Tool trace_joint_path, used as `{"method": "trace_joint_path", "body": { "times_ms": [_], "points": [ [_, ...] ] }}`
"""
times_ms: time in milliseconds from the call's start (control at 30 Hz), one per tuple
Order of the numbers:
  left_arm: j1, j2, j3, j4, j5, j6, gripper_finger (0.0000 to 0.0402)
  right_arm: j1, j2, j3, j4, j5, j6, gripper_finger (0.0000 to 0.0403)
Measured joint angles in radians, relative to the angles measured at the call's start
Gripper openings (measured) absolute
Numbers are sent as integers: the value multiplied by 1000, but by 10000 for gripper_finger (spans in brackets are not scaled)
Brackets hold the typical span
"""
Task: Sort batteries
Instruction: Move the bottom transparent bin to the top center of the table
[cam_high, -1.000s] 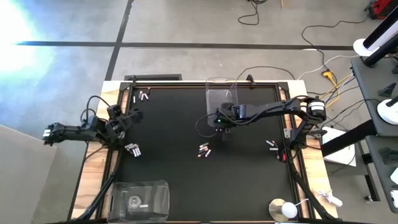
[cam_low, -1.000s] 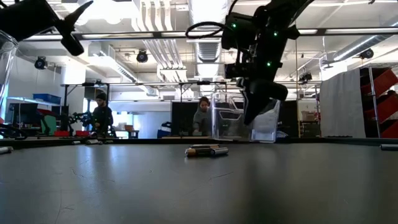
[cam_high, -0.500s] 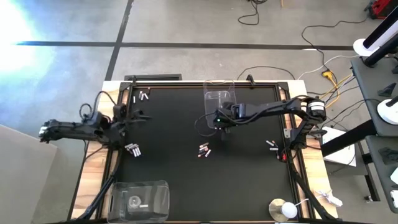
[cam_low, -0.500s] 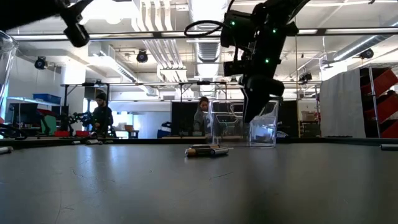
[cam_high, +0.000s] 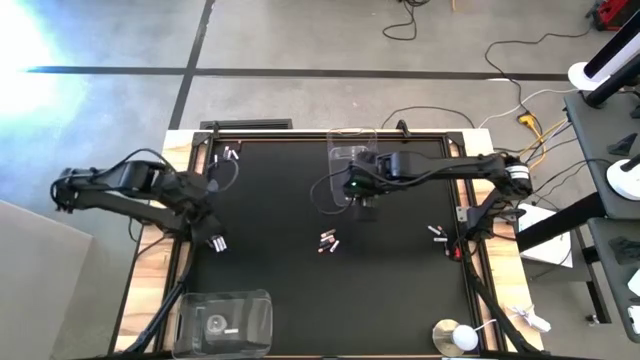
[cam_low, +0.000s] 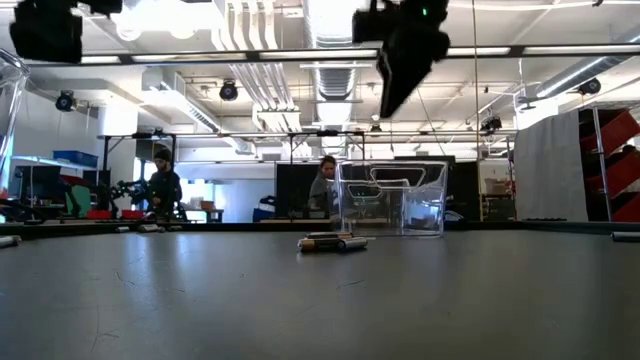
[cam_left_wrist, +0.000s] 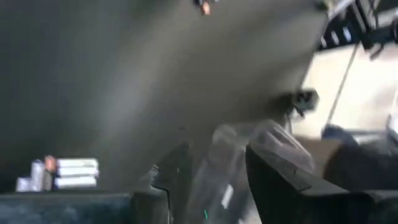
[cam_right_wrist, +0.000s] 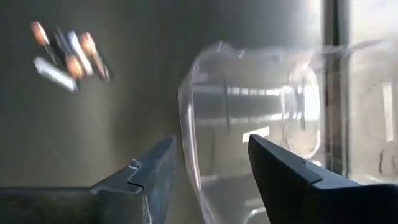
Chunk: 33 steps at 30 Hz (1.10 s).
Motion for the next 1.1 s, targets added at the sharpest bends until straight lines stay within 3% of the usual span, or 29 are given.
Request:
{"method": "trace_joint_path", "body": {
  "times_ms": [133, 433, 633, 767, 933, 1100],
  "points": [
    [-139, 101, 72, 6, 9, -84, 131, 20, -53, 1, 10, 61, 56, 204],
    [-478, 367, 153, 3, -100, -188, 131, 82, -154, -2, 12, 241, 59, 206],
    [-564, 521, 141, 4, -102, -186, 131, 129, -203, -5, 3, 275, 31, 196],
    [-595, 599, 141, 9, -109, -150, 131, 228, -233, -5, -69, 372, 81, 192],
    [-612, 639, 127, 12, -164, -90, 131, 375, -249, -5, -251, 410, 326, 196],
    [-613, 643, 67, 98, -201, -72, 131, 532, -248, -6, -421, 404, 672, 194]
  ]
}}
